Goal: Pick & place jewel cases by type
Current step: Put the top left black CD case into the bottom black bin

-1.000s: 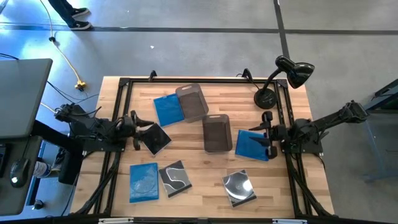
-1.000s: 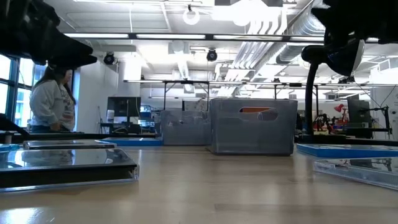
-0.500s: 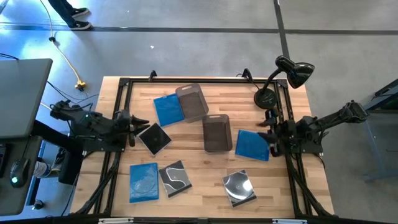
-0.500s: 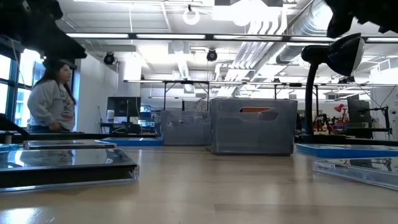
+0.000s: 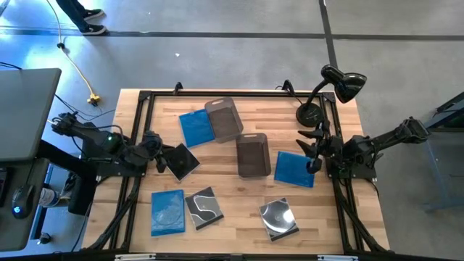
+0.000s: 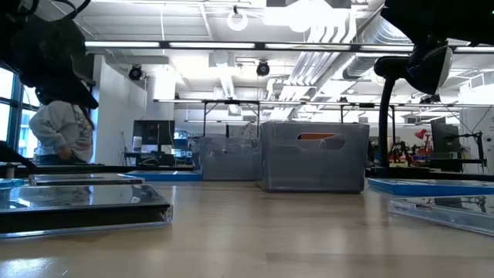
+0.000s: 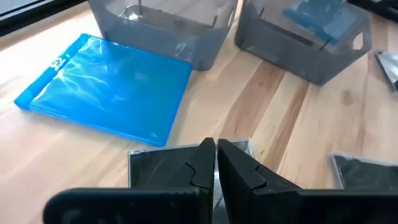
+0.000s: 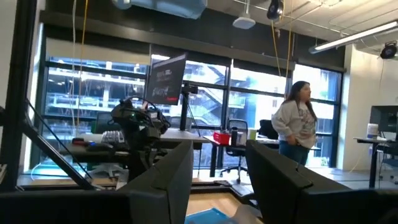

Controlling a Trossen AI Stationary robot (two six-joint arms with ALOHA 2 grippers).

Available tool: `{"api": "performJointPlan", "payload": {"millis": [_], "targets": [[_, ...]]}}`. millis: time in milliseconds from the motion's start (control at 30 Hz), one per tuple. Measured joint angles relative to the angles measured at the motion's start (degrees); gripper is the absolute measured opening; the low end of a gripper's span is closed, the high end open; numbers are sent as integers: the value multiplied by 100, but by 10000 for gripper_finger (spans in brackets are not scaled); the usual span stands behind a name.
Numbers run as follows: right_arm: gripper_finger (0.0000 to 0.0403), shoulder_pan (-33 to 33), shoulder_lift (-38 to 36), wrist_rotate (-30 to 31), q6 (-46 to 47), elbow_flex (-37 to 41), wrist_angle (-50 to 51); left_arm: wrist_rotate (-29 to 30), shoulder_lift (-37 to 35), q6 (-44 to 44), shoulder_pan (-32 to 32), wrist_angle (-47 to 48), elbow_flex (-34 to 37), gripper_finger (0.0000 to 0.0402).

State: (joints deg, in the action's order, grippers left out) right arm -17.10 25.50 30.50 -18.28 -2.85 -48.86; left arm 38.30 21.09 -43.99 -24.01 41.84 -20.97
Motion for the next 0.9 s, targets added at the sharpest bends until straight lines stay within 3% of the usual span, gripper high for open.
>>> {"api": "performJointPlan", "payload": {"millis": [300, 433, 533, 633, 733, 900], "targets": [[153, 170, 137, -576, 95, -11, -22, -54, 47, -138, 0, -155, 2, 20], [167, 420, 400, -829, 476, -66, 37, -112, 51, -133, 0, -303, 4, 54], [172, 593, 782, -1339, 787, -458, 517, -118, 51, -133, 0, -321, 4, 91], [173, 634, 1541, -1533, 1061, -1134, 1414, 185, 54, -324, 0, -314, 4, 120], [173, 621, 2656, -1325, 1178, -1914, 2101, 704, 51, -1277, 2, -199, 4, 131], [173, 621, 4738, -1281, 1033, -3257, 2333, 641, 91, -2393, 4, 356, 7, 133]]}}
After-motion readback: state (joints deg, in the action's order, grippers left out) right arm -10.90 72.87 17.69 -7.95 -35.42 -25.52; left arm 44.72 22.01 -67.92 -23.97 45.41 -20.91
